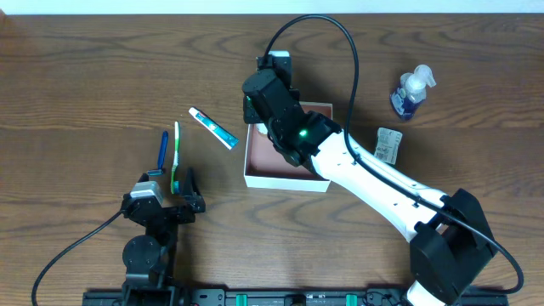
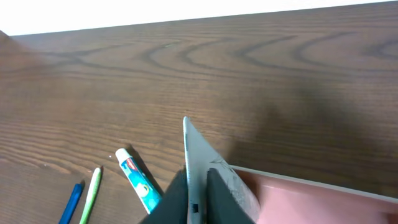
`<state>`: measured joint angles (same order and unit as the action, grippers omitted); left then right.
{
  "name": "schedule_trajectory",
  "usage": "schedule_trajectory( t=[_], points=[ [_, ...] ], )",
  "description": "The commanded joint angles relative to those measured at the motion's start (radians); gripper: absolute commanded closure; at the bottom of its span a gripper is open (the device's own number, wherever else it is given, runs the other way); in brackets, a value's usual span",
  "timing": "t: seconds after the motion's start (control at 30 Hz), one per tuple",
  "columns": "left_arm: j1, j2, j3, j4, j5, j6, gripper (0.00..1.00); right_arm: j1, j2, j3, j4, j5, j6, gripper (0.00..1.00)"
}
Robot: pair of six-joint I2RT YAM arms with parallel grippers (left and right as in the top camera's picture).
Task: Pack container
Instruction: 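Carry the lotion tube with right gripper over the box, then lower the tube upright into the box corner and release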
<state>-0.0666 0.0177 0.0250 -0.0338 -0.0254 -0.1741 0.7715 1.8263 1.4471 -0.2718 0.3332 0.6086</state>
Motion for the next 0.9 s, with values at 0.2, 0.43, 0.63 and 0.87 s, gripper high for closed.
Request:
schedule_trajectory(
  t=[0.2,0.43,0.63,0.87],
  points=[
    [0.002,0.000,-0.021,-0.037,-0.008,0.020,0.02,0.008,0.009,0.017,-0.022,0.025,0.060,0.98],
    [0.002,0.000,-0.021,-0.037,-0.008,0.020,0.02,0.009,0.009,0.017,-0.052,0.061,0.128,0.98],
    [0.002,0.000,-0.021,-0.037,-0.008,0.021,0.02,0.009,0.009,0.017,-0.067,0.082,0.190,0.98],
    [0.002,0.000,-0.021,-0.037,-0.008,0.021,0.02,0.009,0.009,0.017,-0.067,0.082,0.206,0.99]
  ],
)
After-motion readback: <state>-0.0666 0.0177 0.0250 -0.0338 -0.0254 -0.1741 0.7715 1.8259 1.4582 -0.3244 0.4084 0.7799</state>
